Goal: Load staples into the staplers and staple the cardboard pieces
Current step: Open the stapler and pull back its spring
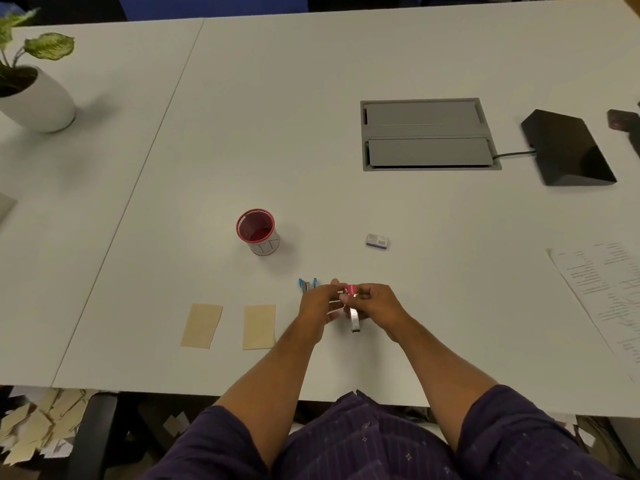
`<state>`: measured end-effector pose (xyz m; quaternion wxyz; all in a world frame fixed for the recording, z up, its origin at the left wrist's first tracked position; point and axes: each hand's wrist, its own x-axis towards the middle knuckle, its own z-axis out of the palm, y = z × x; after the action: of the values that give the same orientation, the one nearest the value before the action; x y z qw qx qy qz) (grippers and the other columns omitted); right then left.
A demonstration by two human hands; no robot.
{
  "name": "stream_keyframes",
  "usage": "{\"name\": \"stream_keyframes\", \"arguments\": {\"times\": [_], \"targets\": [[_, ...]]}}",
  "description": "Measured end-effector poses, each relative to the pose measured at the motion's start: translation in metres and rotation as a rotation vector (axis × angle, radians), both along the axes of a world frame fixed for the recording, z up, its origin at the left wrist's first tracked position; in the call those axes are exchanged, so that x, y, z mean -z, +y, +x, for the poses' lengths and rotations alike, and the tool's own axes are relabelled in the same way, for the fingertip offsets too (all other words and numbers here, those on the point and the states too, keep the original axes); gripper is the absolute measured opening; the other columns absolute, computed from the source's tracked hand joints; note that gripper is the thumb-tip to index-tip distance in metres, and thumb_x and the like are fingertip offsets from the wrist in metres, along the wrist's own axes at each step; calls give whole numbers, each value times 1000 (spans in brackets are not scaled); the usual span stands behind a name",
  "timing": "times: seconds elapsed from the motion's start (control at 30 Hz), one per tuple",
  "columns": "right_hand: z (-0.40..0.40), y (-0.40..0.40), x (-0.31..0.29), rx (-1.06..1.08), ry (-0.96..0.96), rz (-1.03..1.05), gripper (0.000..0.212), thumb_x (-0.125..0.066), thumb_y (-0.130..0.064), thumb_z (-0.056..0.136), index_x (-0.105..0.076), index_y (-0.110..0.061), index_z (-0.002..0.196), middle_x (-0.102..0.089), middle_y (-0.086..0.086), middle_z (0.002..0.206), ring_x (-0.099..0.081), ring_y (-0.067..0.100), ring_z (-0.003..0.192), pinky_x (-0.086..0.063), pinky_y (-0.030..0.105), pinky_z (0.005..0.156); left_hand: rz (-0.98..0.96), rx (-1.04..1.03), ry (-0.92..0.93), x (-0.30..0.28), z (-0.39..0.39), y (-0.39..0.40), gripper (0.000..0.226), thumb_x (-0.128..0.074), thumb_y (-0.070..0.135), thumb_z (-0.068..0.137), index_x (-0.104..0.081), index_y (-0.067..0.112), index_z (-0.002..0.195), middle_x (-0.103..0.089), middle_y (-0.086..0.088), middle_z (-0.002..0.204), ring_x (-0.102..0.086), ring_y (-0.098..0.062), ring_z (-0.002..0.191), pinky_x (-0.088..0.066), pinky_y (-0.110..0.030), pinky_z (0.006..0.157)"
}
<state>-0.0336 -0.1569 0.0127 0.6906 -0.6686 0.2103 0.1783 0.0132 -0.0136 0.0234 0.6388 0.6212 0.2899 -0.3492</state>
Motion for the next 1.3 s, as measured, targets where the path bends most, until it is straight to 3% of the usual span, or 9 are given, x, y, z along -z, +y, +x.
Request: {"name": "stream_keyframes", "arguments": {"times": [0.17,0.4,0.57,0.7,0.77,0.83,0.9,1.07,1.3], "targets": [[3,-6,-1,46,14,-106,30,-80,-28,86,-75,-10,110,-77,12,95,-76,27,89,-63,37,81,-134,156,-3,-1,-9,5,48,-56,50,96,-67,9,118,-72,-11,116,-66,-30,111,-49,-44,102],[-1,-5,-5,-1,-6,-103,26,-73,-34,92,-80,-10,98,-78,11,86,-76,25,80,-63,38,80,-155,249,2,1,-15,7,39,-60,47,95,-68,15,116,-72,-11,116,-70,-29,106,-50,-45,103],[1,-4,-9,10,71,-23,42,-58,-45,100,-79,-9,91,-78,11,86,-76,29,77,-63,37,77,-39,193,-1,-4,-12,-2,39,-59,45,97,-68,10,113,-71,-12,114,-70,-32,104,-55,-43,96],[3,-1,-14,4,-35,-91,40,-51,-53,101,-80,-27,91,-76,4,79,-68,17,68,-55,30,67,-21,160,-88,-2,-10,-7,33,-59,41,97,-66,13,112,-73,-5,112,-74,-25,96,-57,-39,90],[5,2,-15,5,-108,-153,37,-49,-52,102,-79,-31,96,-75,-3,82,-69,11,75,-57,29,72,-51,146,-114,-4,-8,-10,30,-60,37,98,-65,11,113,-73,-4,111,-75,-23,92,-56,-37,89],[8,5,-15,66,-146,-193,33,-52,-44,103,-73,-23,119,-72,-3,107,-70,13,98,-59,31,89,-97,150,-143,-7,-7,-13,29,-59,36,99,-65,11,113,-75,-4,108,-76,-22,91,-57,-36,87],[10,9,-17,144,-172,-225,29,-56,-38,102,-68,-22,123,-66,-4,116,-66,12,109,-54,29,95,-151,162,-185,-10,-7,-16,28,-56,34,101,-63,11,116,-76,-4,108,-75,-22,94,-57,-35,86],[17,9,-21,229,-203,-194,19,-58,-33,102,-70,-25,114,-72,-13,109,-68,6,104,-52,26,94,-275,119,-236,-16,0,-14,28,-54,26,103,-59,7,123,-72,-13,115,-72,-28,103,-57,-40,93],[31,23,-26,575,-265,-119,19,-63,-31,99,-73,-17,108,-75,-7,98,-70,8,89,-56,27,84,-301,-32,-232,-25,11,-18,24,-52,20,104,-60,3,118,-70,-19,116,-73,-28,100,-60,-34,85]]}}
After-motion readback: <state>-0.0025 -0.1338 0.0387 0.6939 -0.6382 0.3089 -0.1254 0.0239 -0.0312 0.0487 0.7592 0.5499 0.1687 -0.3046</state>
